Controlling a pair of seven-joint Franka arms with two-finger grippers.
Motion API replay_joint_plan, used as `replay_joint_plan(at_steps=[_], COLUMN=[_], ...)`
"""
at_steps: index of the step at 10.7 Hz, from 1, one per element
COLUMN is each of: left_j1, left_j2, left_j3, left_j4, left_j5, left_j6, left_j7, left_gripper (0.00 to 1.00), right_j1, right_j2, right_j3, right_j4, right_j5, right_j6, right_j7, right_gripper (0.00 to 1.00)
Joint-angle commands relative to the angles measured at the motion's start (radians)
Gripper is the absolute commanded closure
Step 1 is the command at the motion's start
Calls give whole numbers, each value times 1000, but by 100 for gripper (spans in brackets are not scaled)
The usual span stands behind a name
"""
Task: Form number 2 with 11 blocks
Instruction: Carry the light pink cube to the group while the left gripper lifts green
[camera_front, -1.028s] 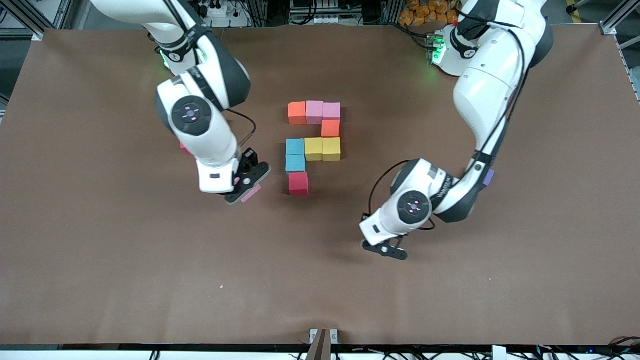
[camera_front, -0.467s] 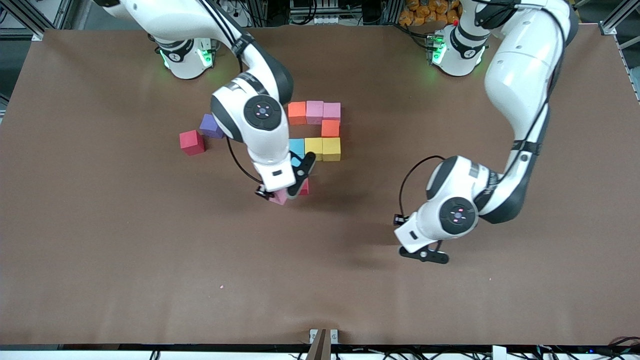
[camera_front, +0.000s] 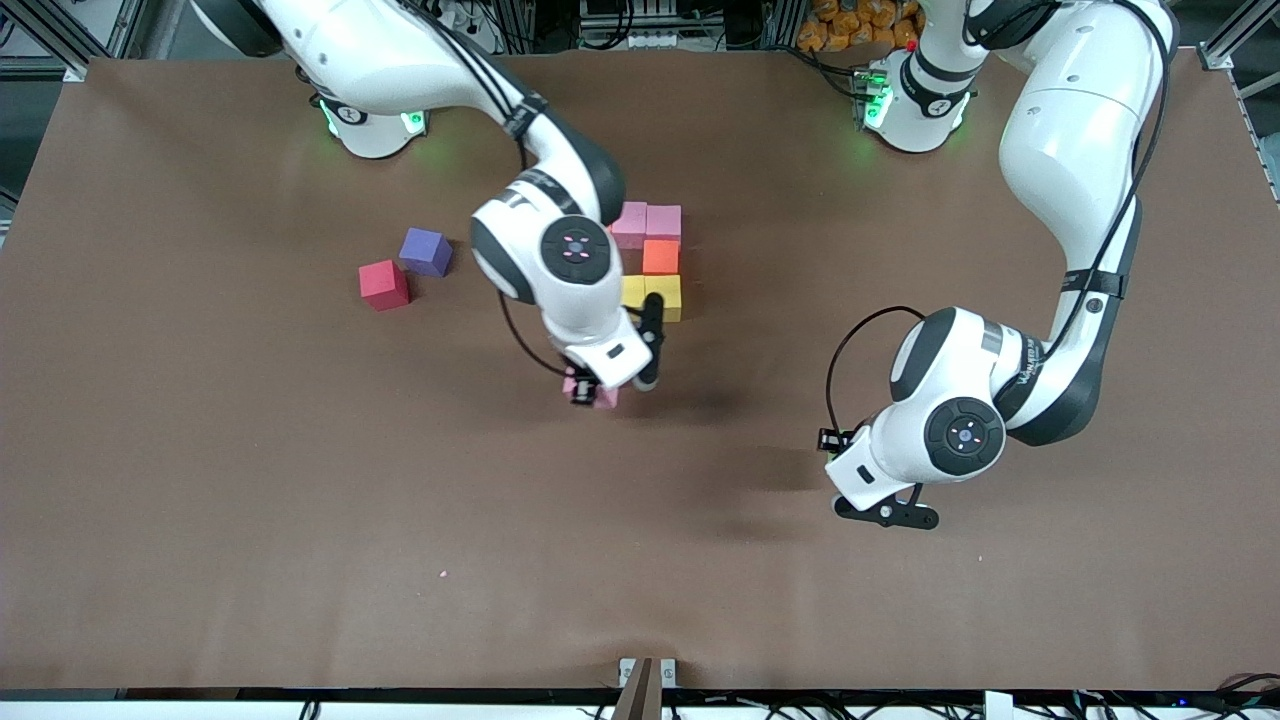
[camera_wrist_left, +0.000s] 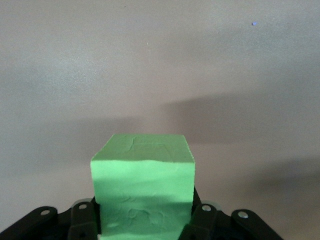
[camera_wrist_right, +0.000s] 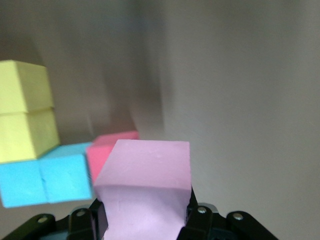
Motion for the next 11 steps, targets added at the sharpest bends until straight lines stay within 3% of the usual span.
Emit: replay_joint_plan(at_steps=[1, 8, 11], left_j1=[12, 10, 1], left_j2=[-22, -24, -25], left_j3=[-9, -9, -17], left_j4=[-21, -20, -21], left_j5=[3, 3, 4], left_j6=[-20, -27, -43], left_j7=[-3, -15, -146], left_gripper=[77, 77, 77], right_j1=[24, 82, 89], right_j2=[78, 158, 189], right_j3=[1, -10, -13], right_j4=[159, 199, 216], right_j5=[74, 76, 73], right_j6=[-120, -123, -117], right_j7=[-38, -26, -22], right_gripper=[78, 78, 78])
